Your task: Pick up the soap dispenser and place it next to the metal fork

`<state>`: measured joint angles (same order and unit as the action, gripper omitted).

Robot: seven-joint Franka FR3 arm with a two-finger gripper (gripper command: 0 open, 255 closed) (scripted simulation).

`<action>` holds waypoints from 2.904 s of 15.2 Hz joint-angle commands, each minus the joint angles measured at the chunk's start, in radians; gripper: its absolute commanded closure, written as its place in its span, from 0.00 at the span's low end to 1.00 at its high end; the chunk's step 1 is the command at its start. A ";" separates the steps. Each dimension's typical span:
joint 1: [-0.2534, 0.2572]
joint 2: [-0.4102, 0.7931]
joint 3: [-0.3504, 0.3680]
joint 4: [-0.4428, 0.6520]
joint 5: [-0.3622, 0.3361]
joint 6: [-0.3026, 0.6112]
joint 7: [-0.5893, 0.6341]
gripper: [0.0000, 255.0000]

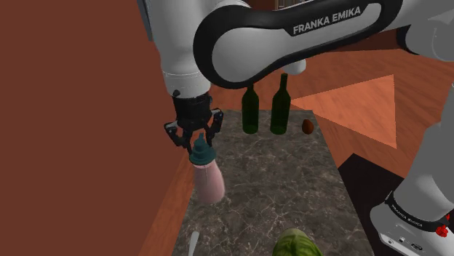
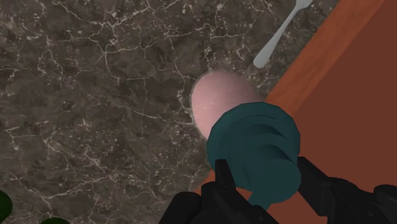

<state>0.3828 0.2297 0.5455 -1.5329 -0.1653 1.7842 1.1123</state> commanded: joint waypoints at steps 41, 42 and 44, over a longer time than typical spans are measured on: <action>0.063 0.125 0.001 0.015 -0.074 0.088 0.084 0.00; 0.063 0.125 0.001 0.015 -0.074 0.088 0.084 0.00; 0.063 0.125 0.001 0.015 -0.074 0.088 0.084 0.00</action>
